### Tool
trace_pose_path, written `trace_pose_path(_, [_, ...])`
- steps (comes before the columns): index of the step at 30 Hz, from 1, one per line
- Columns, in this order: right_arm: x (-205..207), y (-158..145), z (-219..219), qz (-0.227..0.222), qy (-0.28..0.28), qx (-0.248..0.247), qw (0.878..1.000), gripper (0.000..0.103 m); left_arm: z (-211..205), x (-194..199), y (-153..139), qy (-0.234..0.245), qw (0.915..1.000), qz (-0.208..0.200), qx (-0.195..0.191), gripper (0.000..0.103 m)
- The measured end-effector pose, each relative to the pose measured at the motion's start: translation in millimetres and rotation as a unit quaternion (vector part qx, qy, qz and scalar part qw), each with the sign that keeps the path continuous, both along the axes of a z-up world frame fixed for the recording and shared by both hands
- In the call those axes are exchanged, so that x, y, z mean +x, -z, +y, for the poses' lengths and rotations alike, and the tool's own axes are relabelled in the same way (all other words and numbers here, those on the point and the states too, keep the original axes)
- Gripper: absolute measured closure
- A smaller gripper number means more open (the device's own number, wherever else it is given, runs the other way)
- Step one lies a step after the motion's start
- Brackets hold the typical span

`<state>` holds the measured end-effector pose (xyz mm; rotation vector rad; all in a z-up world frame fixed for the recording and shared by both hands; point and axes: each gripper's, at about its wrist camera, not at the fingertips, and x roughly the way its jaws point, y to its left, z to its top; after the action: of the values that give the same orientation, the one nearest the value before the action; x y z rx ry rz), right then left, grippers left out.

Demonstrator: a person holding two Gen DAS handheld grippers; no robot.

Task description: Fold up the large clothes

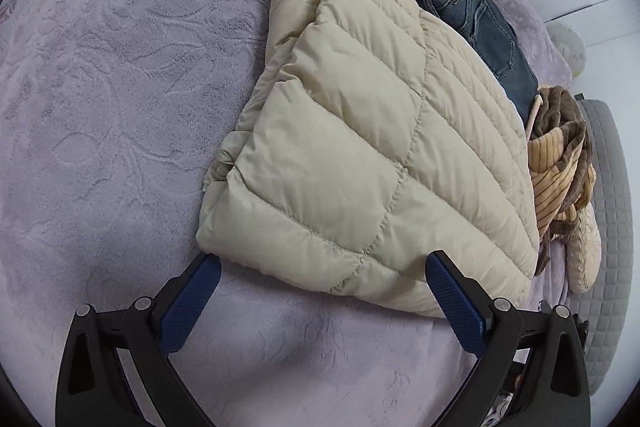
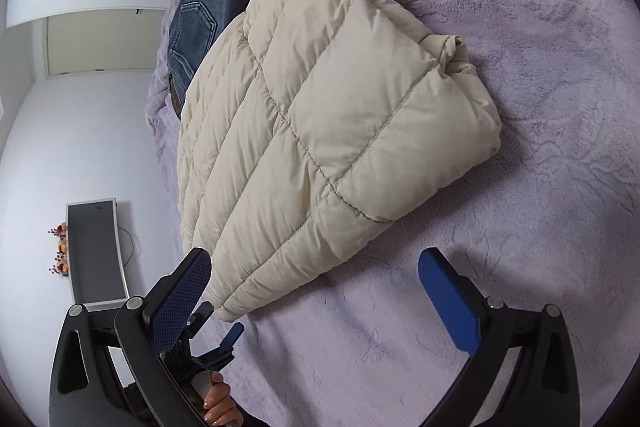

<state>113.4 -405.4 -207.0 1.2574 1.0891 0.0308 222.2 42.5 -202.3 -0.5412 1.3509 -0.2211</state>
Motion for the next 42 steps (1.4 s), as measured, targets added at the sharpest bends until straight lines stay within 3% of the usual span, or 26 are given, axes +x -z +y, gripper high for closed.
trace_pose_path(8, [23,27,-5,-0.019,0.041,0.063,0.997,0.000,-3,28,15,-0.030,0.9995,-0.004,-0.008,0.001])
trace_pose_path(13, [40,33,-5,-0.025,0.051,0.070,0.996,0.000,0,40,14,-0.045,0.9990,-0.008,-0.001,0.002])
trace_pose_path(15, [40,36,-6,-0.020,0.060,0.076,0.995,0.002,1,40,11,-0.043,0.9990,-0.013,0.001,0.024])
trace_pose_path(16, [39,36,-6,-0.019,0.065,0.082,0.994,0.007,3,35,9,-0.039,0.9991,-0.016,0.001,0.031])
trace_pose_path(18, [37,40,-7,-0.010,0.072,0.086,0.994,0.041,5,34,6,-0.026,0.9994,-0.023,-0.005,0.054])
trace_pose_path(19, [36,42,-8,-0.009,0.074,0.092,0.993,0.057,3,34,4,-0.017,0.9995,-0.027,-0.006,0.057])
trace_pose_path(20, [34,44,-9,-0.014,0.079,0.102,0.992,0.067,1,35,1,-0.009,0.9995,-0.031,-0.007,0.062])
trace_pose_path(23, [30,41,-8,-0.034,0.081,0.110,0.990,0.076,-1,33,-10,0.011,0.9989,-0.045,-0.003,0.063])
trace_pose_path(34, [-10,25,-3,-0.064,0.082,0.134,0.986,0.079,18,-16,-42,0.055,0.9971,-0.052,0.009,0.063])
trace_pose_path(42, [-69,31,8,-0.047,0.093,0.152,0.983,0.079,45,-83,-32,0.069,0.9975,-0.013,0.010,0.063])
